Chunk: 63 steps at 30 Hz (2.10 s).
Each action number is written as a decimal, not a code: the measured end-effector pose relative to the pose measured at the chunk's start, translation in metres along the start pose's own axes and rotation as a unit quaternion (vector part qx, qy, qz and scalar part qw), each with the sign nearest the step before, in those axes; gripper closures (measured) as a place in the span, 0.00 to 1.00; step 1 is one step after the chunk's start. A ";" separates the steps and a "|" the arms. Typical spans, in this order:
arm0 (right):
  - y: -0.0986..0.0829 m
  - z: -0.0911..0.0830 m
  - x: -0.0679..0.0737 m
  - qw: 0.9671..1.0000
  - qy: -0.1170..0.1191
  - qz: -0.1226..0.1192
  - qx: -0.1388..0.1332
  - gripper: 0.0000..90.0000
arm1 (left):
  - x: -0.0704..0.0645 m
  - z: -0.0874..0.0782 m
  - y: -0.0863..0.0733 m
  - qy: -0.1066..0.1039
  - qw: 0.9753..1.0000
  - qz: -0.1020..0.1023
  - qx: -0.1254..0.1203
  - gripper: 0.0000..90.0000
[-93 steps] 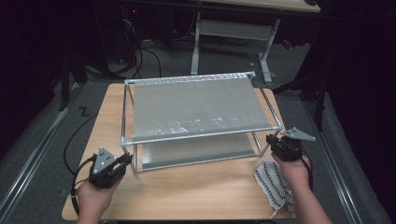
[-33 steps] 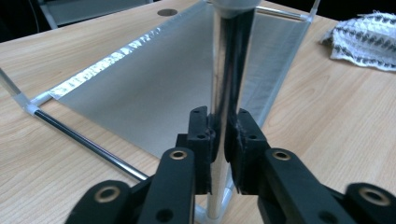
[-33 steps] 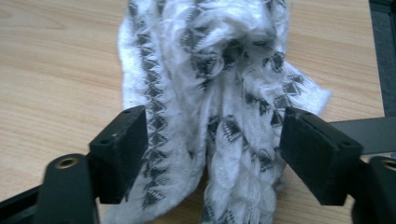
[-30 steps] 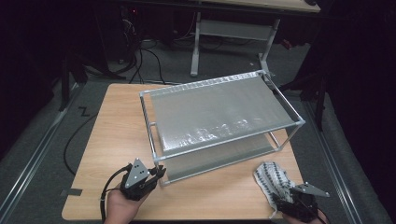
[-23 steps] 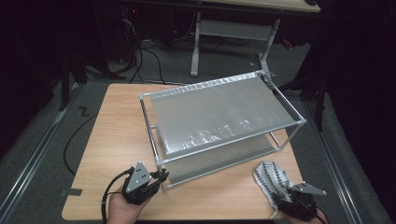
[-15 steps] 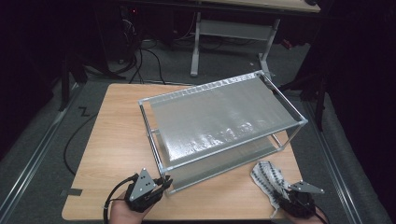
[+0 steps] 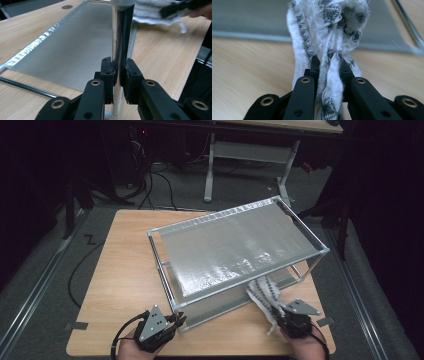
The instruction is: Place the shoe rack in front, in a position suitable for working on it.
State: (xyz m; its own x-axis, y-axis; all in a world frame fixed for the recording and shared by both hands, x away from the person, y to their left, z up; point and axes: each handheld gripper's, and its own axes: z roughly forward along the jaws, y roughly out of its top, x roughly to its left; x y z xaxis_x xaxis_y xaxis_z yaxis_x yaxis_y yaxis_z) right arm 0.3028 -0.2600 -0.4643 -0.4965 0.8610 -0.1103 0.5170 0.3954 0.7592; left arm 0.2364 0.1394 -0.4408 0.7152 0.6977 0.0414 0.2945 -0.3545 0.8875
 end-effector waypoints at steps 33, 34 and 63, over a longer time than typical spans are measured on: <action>0.051 0.059 0.164 0.979 0.184 -0.070 -0.055 0.55 | -0.017 -0.009 0.003 0.009 1.000 0.001 -0.024 0.78; 0.054 0.059 0.163 0.979 0.178 -0.067 -0.071 0.61 | -0.016 -0.009 0.003 0.004 1.000 -0.002 -0.026 0.78; 0.041 0.074 0.187 0.982 0.146 -0.117 -0.011 0.80 | -0.014 -0.006 0.002 -0.003 1.000 -0.007 -0.024 0.89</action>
State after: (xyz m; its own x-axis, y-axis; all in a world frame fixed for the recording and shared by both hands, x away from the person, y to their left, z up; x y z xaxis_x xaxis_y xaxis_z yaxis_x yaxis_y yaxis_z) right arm 0.2830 -0.0590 -0.5016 -0.7806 0.6175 -0.0965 0.3512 0.5611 0.7495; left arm 0.2235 0.1325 -0.4370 0.7151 0.6986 0.0254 0.2739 -0.3134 0.9093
